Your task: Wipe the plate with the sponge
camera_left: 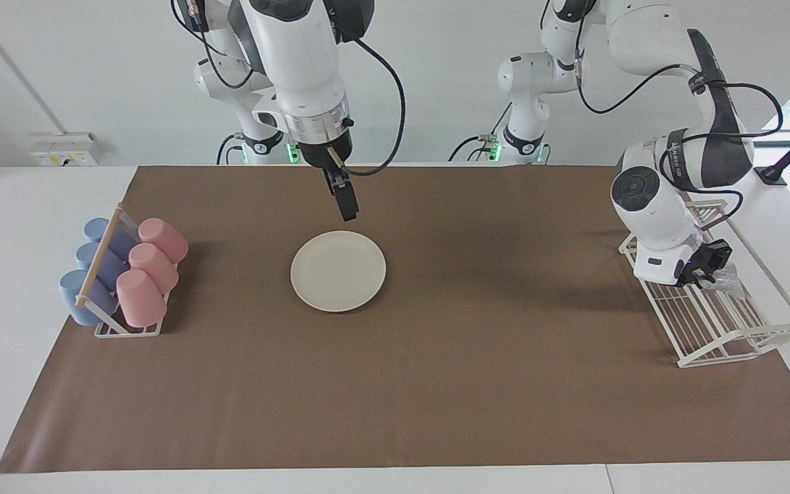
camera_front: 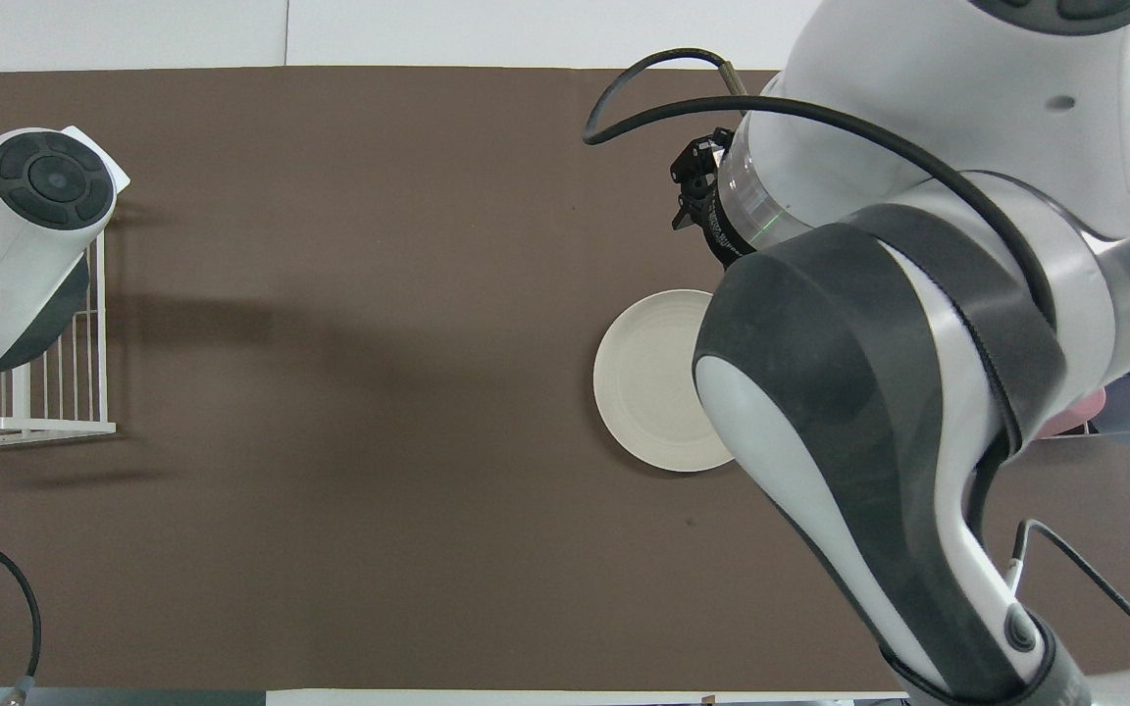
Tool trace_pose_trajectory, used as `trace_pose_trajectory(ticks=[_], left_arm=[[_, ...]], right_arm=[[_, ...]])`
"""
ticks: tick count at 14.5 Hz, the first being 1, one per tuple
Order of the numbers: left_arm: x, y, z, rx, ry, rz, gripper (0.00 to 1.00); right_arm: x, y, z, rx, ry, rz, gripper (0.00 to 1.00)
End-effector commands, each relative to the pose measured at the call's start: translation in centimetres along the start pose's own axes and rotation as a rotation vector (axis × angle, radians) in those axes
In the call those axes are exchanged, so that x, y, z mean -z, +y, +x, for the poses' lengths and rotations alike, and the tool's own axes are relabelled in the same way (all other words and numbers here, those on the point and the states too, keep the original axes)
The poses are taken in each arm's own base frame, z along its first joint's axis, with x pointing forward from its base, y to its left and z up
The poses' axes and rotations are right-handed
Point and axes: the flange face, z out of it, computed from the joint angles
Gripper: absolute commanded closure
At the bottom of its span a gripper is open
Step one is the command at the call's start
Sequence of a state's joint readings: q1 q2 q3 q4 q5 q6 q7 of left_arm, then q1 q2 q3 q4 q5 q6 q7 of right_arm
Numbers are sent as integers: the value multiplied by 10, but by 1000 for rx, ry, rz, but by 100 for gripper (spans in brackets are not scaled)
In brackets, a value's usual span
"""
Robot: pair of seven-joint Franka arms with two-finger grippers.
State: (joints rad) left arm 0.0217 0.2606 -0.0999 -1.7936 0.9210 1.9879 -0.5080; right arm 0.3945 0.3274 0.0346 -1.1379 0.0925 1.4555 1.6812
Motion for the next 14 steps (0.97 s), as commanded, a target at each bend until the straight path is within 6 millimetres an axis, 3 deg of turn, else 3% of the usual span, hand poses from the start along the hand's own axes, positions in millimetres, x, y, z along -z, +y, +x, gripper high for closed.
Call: trace_pose_trajectory(ticks=[1,4,7,10,14], left_arm=[[4,-6,4,11,18,14,100],[36,-34,18,59,-28,4,100],[85,-51,25,137,-136,-199,100],[128,-44,21,186,-246,-449,100],[164,-46,13,267,-366,-844,100]], right_arm=[[6,6,-3,2,10,-10,0],[5,8,-6,7,6,-14,0],[4,19,-28,30,-7,-30,0],[0,32,-28,40,-6,-45,0],[2,29,-29,52,-12,-12,0]])
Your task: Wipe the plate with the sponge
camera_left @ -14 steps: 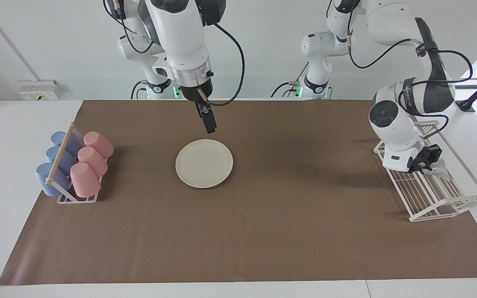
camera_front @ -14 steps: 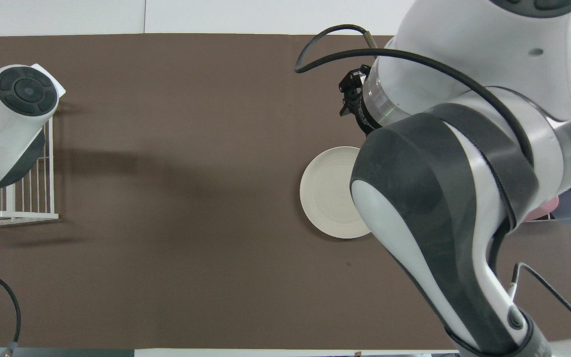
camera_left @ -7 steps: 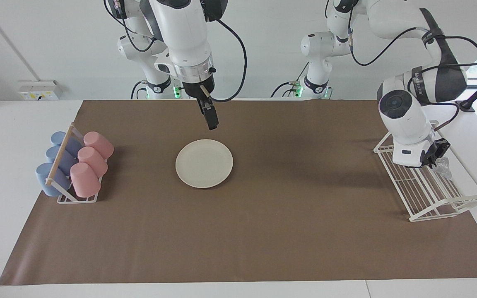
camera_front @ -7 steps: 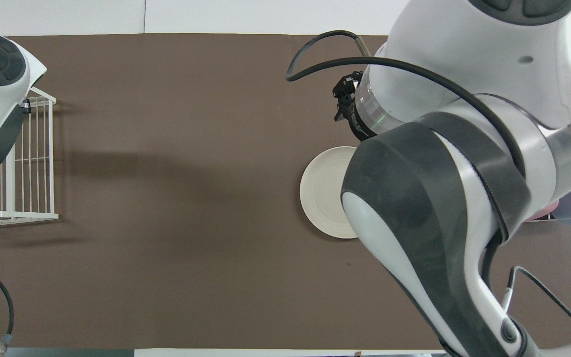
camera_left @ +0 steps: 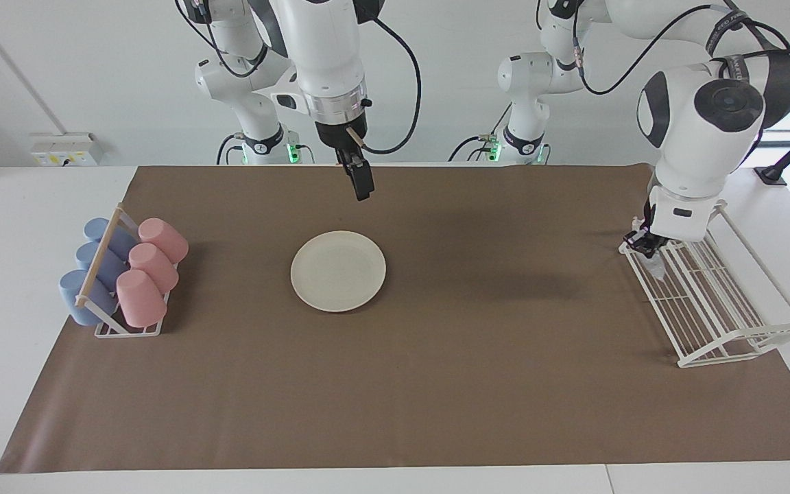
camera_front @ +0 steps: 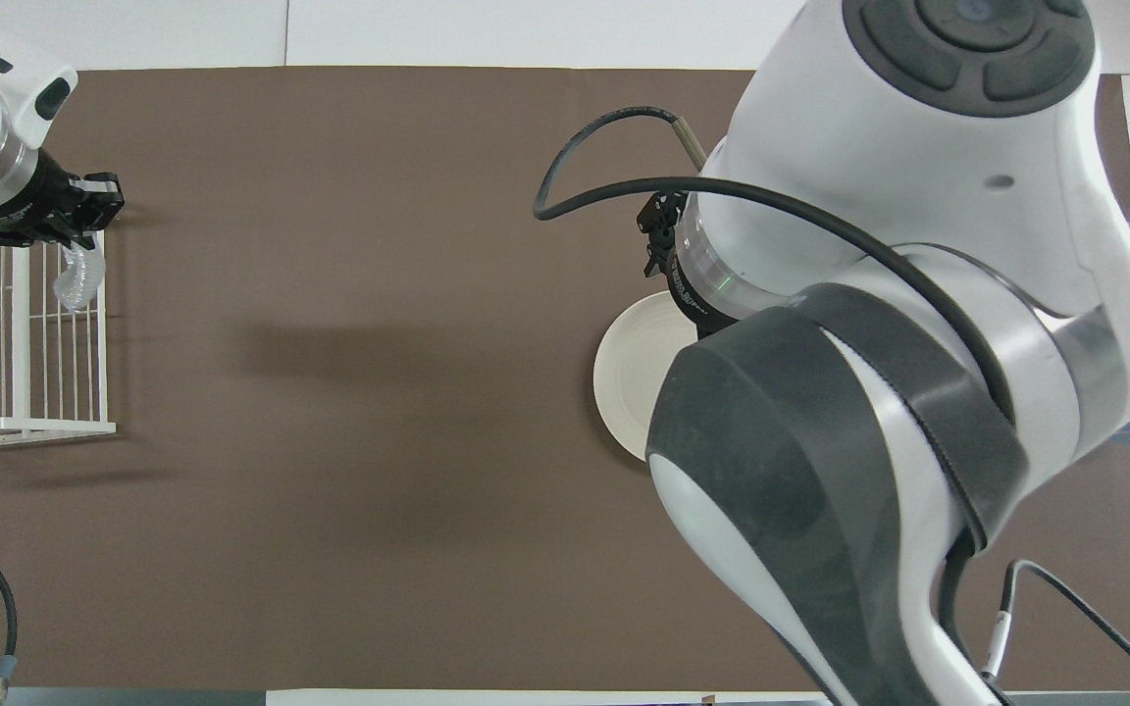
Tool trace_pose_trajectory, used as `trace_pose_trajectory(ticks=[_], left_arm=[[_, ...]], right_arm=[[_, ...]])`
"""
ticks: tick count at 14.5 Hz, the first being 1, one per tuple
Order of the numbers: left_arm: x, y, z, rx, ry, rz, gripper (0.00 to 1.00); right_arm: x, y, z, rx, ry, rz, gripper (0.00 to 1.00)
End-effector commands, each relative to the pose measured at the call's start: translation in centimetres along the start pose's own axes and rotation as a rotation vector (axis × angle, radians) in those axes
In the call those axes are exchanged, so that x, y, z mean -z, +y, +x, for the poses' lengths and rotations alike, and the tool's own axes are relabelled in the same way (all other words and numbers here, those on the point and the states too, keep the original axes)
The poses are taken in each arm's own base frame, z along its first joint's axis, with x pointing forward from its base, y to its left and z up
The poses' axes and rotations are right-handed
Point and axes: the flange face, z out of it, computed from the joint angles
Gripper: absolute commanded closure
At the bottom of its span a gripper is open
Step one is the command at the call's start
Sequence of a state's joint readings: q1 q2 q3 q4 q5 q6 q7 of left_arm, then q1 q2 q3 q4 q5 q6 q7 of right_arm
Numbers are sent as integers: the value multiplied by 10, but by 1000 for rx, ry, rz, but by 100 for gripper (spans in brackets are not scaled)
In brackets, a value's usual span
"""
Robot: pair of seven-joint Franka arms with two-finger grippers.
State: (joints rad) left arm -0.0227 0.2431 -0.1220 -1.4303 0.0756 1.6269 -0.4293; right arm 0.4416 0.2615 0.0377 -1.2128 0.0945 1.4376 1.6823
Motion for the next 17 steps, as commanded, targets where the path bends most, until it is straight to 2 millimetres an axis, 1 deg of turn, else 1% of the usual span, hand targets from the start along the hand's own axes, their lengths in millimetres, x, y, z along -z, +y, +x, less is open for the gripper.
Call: trace_pose_trajectory(ticks=[1,2,3,4,6,7,8,10,11,12,13,15,16,17], left_arm=[[24,0,-11,47,-97,-249,100],[27,-9,-9,77,-128,-330,100],[26,-9,-11,91,-173,-410,100],[26,-6,-17,101,-208,-476,100],[22,1,-31,116,-290,-603,100],[14,6,-40,126,-333,-661,100],[10,8,-51,144,-363,-741,100],[-11,11,-73,149,-392,-899,100],[-19,13,-84,140,-410,-978,100],[-30,15,-91,124,-425,-1037,100],[-40,20,-95,103,-440,-1102,100],[-53,28,-102,83,-457,-1204,100],[-55,35,-106,71,-467,-1239,100],[-59,47,-115,46,-478,-1264,100]], right_arm=[[0,1,2,1,-16,45,0],[1,-1,1,-1,-18,60,0],[-1,-2,4,-5,-18,59,0],[-3,-3,6,-8,-19,59,0],[-6,-7,1,-28,-23,84,0],[-10,-10,-4,-76,-29,82,0],[-13,-11,-17,-110,-37,89,0],[-25,-19,-53,-147,-50,108,0],[-37,-21,-70,-166,-47,98,0],[-39,-23,-77,-181,-48,112,0],[-39,-24,-90,-163,-58,145,0],[-51,-24,-98,-150,-63,153,0],[-51,-23,-100,-147,-70,157,0],[-53,-21,-102,-145,-73,153,0]])
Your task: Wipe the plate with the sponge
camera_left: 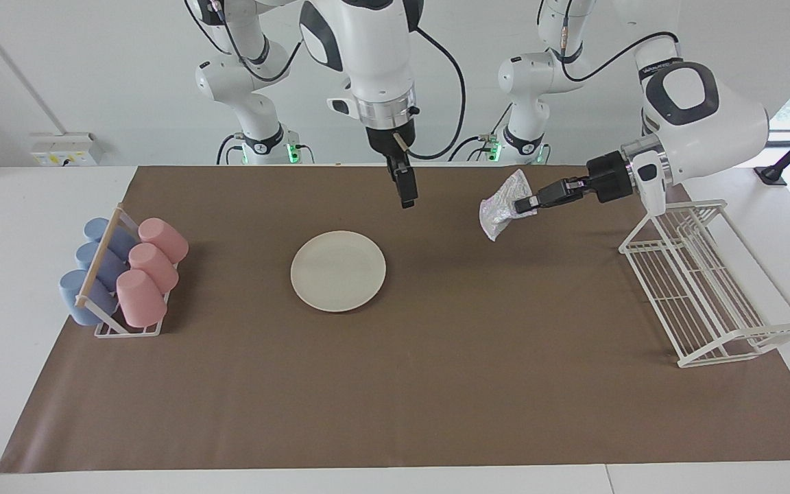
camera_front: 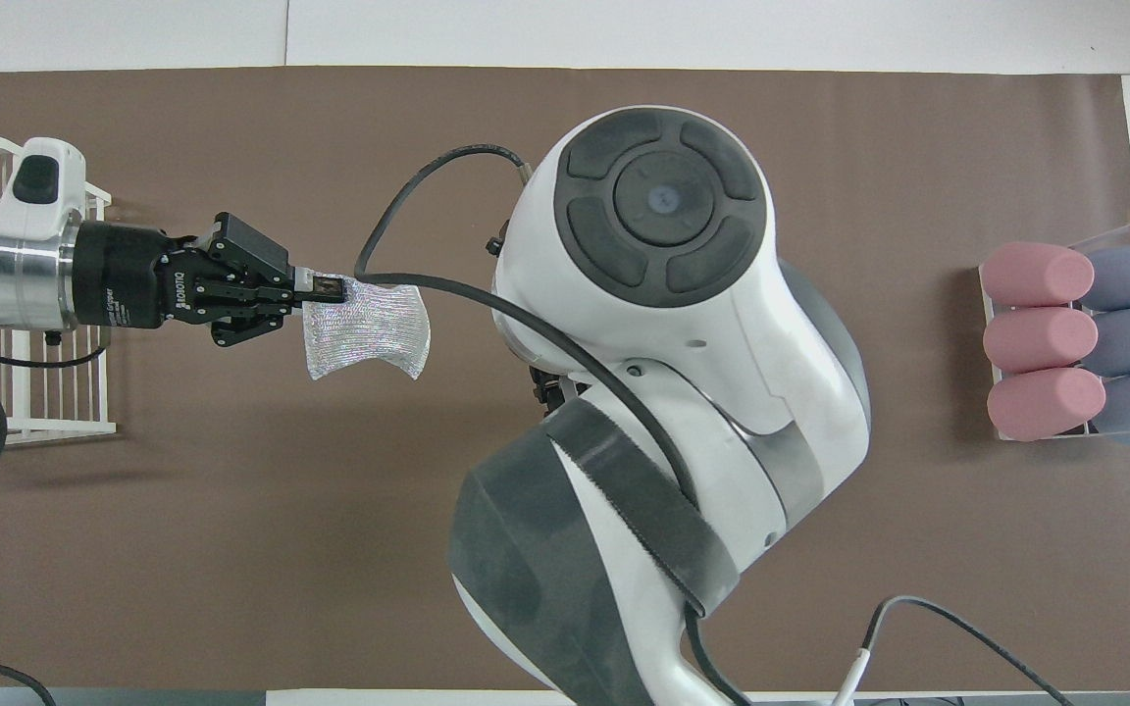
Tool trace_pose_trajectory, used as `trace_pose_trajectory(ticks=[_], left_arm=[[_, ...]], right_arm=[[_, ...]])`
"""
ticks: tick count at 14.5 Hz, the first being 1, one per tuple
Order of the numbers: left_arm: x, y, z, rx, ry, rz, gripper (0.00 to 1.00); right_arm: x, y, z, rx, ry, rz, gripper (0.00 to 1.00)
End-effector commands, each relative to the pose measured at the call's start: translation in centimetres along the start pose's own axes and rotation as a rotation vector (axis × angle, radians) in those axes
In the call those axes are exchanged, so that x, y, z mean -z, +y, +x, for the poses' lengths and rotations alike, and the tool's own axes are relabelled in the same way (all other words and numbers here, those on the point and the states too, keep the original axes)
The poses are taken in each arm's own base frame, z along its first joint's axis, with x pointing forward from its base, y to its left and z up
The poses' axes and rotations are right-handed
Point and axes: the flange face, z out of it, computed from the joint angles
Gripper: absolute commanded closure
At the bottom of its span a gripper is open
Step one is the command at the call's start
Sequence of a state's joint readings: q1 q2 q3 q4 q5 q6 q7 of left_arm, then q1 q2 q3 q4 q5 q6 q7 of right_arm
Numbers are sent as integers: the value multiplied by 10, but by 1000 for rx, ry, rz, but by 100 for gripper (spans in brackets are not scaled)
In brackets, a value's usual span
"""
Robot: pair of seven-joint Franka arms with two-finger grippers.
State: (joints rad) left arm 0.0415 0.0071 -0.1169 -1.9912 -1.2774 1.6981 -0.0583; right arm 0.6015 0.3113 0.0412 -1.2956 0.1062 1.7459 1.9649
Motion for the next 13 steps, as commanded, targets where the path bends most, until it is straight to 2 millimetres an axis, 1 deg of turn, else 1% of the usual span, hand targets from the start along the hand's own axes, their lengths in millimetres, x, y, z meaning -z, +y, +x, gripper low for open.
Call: trace_pose_trajectory(ticks=[1,2,3,4,5,9,10,12,13], left_arm=[[-29,-9,-17,-48,-22,-72,100],[-35,-15,-20,-62,-24,-104,100],[-47,-15,-24,-72,-20,-114,100],[-54,-18,-25,-77,-16,-108,100],[-54,-18,-25,-80,-16,-108,100],[-55,-21,-26,-75,-21,-109,100],[-55,-20,-27,-78,-21,-109,100],[-53,-20,-28,-79,-24,-111,100],[-54,-20,-28,-80,-27,-109,100]], right_arm=[[-4,10,-4,-1,-14,3,0],[-10,16,-14,13,-20,8,0],[-14,21,-14,13,-23,15,0],[-18,25,-20,19,-26,21,0],[-17,27,-23,25,-28,22,0],[-18,27,-22,22,-25,16,0],[-18,27,-22,22,-24,13,7],[-18,26,-21,22,-25,16,48],[-17,26,-22,25,-27,20,65]])
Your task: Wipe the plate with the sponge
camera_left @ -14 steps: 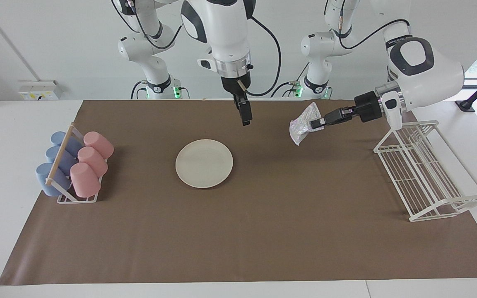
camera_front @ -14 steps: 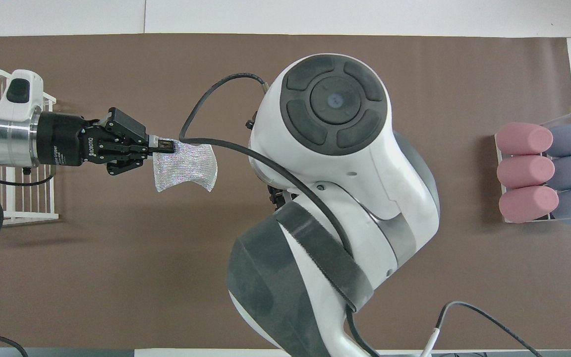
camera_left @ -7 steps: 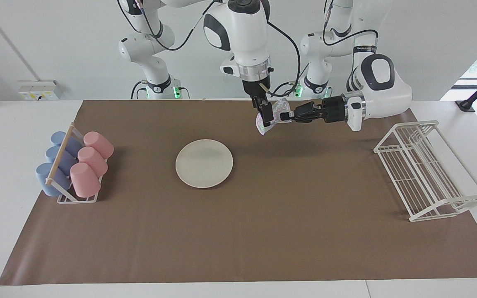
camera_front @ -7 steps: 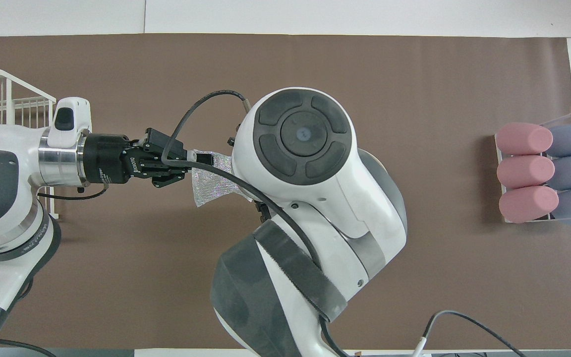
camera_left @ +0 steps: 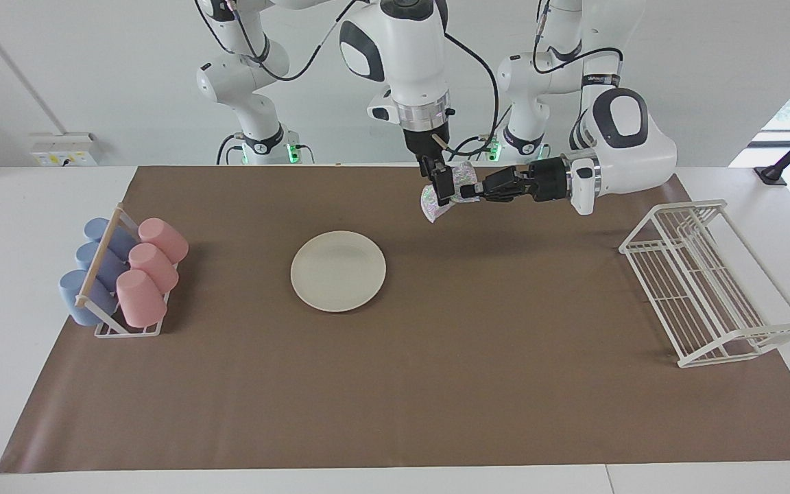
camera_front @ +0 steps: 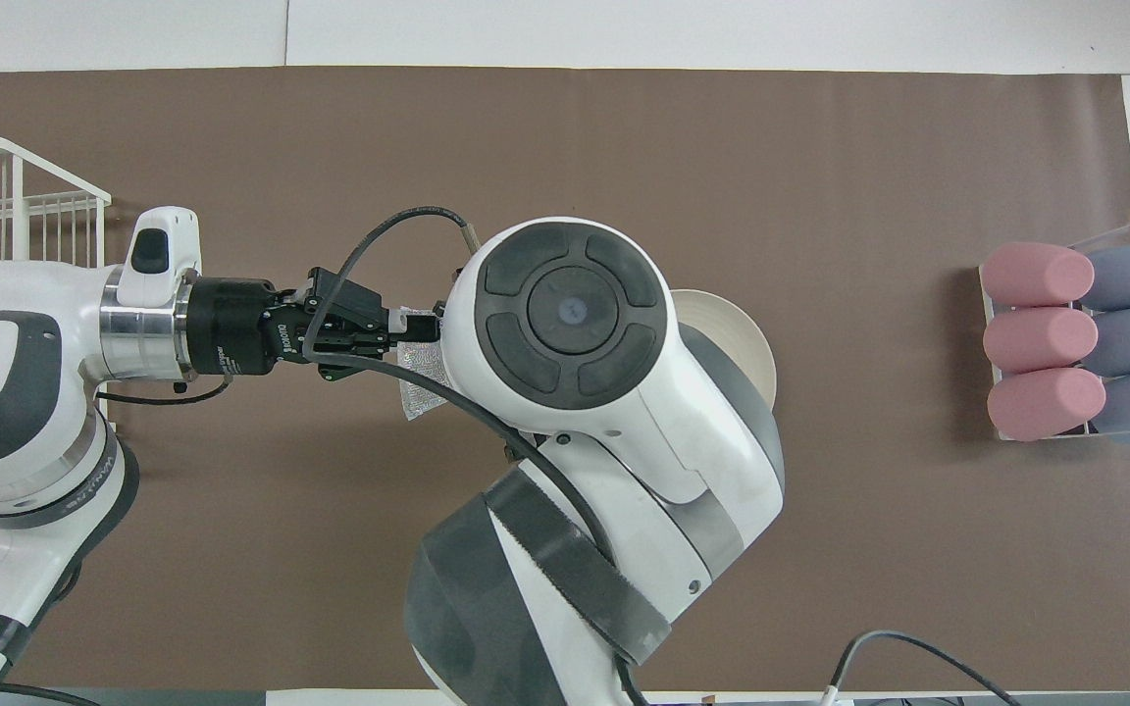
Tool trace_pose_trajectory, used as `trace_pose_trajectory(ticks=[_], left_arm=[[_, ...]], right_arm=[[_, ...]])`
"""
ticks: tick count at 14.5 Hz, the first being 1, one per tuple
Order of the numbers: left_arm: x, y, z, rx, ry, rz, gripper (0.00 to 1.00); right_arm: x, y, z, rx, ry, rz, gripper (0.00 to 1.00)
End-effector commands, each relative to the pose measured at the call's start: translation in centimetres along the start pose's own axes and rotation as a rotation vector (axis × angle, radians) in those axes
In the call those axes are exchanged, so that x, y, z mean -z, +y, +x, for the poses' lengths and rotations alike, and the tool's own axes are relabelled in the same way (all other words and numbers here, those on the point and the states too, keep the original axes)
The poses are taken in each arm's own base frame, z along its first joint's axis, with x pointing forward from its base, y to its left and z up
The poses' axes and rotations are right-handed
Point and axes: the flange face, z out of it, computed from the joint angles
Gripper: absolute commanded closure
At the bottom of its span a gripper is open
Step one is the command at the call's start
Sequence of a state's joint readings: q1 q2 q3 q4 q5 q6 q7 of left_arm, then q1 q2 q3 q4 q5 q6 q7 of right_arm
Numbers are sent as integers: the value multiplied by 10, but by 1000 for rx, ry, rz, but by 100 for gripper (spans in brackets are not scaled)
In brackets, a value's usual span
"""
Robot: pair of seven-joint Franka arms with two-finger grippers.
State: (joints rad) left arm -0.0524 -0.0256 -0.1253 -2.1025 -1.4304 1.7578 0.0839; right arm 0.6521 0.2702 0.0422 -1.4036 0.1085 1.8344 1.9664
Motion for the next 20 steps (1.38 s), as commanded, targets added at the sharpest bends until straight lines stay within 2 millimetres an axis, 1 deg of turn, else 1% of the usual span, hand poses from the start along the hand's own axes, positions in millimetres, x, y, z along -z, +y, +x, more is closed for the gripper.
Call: trace_pose_trajectory(ticks=[1,2,9,14,15,16,18,20], left_arm=[[2,-4,-11,-10,15,-15,100],[4,-5,-11,-10,16,-16,100],[5,-4,-13,-11,4,-18,100],[7,-5,-13,-16,3,-13,100],[7,-4,-14,-24,1,-9,74],[6,-3,-15,-29,3,2,1],[6,-1,-18,-37,1,8,0],[6,-1,-18,-38,1,8,0]], right_arm=[[2,5,3,-17,-14,10,80],[2,5,3,-21,-16,9,100],[5,4,-1,-65,-61,3,100],[5,2,3,-71,-64,11,100],[5,2,3,-69,-62,12,100],[4,2,3,-70,-61,9,100],[4,2,3,-69,-60,7,100],[2,5,8,-70,-49,-7,100]])
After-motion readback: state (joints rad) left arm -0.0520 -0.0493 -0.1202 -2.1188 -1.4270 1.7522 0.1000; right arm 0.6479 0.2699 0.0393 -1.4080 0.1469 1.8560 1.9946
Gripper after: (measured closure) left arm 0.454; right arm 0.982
